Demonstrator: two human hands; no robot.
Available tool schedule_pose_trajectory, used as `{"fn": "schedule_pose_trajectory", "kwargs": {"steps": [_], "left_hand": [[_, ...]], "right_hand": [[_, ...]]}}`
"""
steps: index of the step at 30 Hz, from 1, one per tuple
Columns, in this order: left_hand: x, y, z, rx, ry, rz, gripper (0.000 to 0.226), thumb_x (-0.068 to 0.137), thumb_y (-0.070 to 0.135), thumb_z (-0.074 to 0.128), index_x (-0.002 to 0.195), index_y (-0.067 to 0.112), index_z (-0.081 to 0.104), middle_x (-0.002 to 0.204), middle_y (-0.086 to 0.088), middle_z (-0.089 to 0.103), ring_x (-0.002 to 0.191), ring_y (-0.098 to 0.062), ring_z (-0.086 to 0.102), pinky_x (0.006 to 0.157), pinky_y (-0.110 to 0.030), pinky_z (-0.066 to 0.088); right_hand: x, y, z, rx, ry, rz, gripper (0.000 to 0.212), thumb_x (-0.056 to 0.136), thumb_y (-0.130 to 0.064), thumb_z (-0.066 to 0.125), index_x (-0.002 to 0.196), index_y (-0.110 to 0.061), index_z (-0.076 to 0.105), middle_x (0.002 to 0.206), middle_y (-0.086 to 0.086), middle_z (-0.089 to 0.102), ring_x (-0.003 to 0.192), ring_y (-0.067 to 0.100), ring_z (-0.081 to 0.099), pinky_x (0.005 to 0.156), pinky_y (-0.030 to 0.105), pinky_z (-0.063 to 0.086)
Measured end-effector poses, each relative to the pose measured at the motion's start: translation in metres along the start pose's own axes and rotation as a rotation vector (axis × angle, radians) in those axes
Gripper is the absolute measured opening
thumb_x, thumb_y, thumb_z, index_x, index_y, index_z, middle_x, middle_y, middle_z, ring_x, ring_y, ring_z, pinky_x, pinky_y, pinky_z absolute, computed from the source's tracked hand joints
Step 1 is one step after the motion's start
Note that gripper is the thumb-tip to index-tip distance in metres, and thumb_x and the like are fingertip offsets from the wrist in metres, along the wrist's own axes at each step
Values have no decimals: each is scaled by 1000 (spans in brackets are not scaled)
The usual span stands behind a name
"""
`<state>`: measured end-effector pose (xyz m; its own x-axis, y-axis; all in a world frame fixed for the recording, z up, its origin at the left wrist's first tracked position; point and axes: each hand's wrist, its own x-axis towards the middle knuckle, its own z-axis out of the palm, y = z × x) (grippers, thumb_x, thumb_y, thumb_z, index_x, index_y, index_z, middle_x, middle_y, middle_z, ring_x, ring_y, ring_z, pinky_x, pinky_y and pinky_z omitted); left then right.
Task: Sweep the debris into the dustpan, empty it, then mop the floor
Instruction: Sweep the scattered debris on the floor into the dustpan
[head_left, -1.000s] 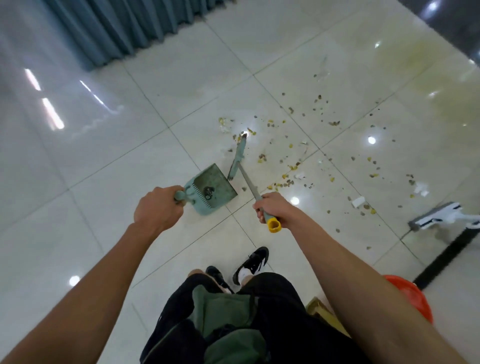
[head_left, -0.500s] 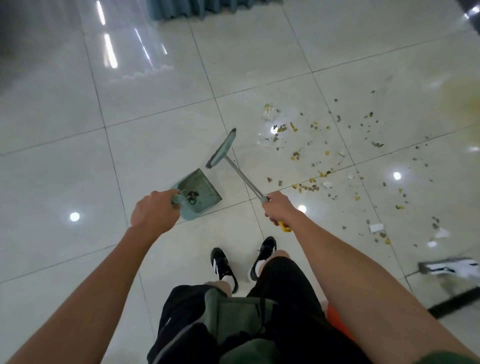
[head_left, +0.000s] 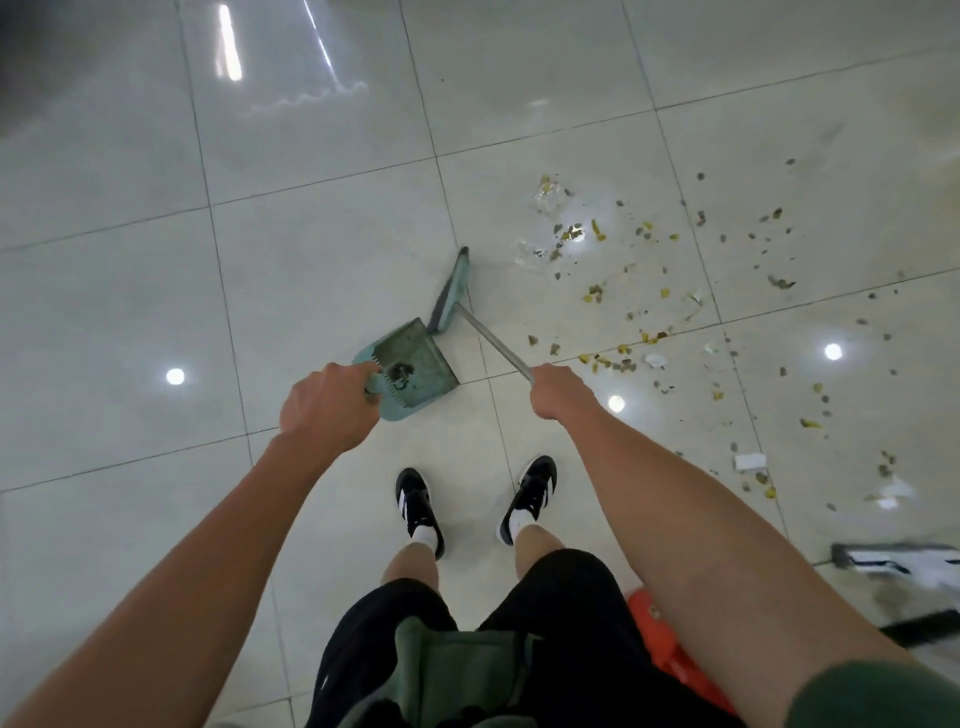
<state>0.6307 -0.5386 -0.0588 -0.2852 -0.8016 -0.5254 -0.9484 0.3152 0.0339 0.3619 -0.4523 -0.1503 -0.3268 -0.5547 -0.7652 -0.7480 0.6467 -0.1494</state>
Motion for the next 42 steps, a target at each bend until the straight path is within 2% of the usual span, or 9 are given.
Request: {"fn": "schedule_pose_trajectory", "kwargs": {"steps": [7,10,12,16,21,30,36,39,42], "left_hand": [[-5,74,11,9,-24,57,30,91,25,46,113,34,65,89,-3,63,79,-31,63,65,-35,51],[-11,95,12,19,-31,91,31,89,24,47,113,34,65,88,-2,60,81,-31,62,66,-34,48],[-15,104,13,19,-30,111,31,89,23,47,112,35,65,86,-1,58,79,-30,60,64,-34,45],[-29,108,15,18,-10,161,29,91,23,47,111,35,65,87,-1,60,76,-29,58,63,-33,45],[-56,76,23,-17,5,152,24,92,28,52,111,34,65,89,-3,62,77,-29,60,66,-35,48],[-95,39,40,-25,43,95,31,90,20,48,114,32,65,88,-5,62,75,-29,58,66,-35,47],[-98,64,46,14,48,97,34,90,19,52,118,33,64,97,-9,67,86,-34,65,72,-37,51],[-95,95,47,39,31,121,30,91,19,50,114,32,65,93,-7,66,83,-33,65,70,-37,52],[-88,133,46,32,22,144,26,92,20,50,108,32,66,89,-5,65,80,-32,64,66,-35,49]], "right_hand": [[-33,115,-9,-99,47,121,28,95,-5,47,120,-9,59,75,1,49,61,17,50,56,32,41],[-56,142,-5,-109,76,155,28,95,-5,47,119,-10,60,84,2,55,71,21,55,62,33,43],[-69,149,1,-110,104,168,28,95,-4,47,119,-10,61,90,3,58,75,22,56,65,32,44],[-92,145,14,-92,157,159,25,96,-6,49,118,-9,61,76,1,49,74,23,58,62,32,46],[-123,139,31,-115,184,134,25,94,-10,50,118,-13,59,85,2,56,72,23,59,58,31,45],[-154,135,63,-138,137,79,24,95,-13,49,117,-17,58,77,-4,48,64,14,51,48,26,31],[-153,157,57,-179,65,78,18,91,-12,51,107,-16,58,79,-1,55,63,16,56,47,27,36],[-155,189,48,-219,62,115,16,91,-12,50,105,-17,57,80,1,56,64,18,57,48,28,36],[-156,218,37,-245,82,134,20,91,-9,51,109,-15,58,79,1,53,70,20,59,57,31,43]]}}
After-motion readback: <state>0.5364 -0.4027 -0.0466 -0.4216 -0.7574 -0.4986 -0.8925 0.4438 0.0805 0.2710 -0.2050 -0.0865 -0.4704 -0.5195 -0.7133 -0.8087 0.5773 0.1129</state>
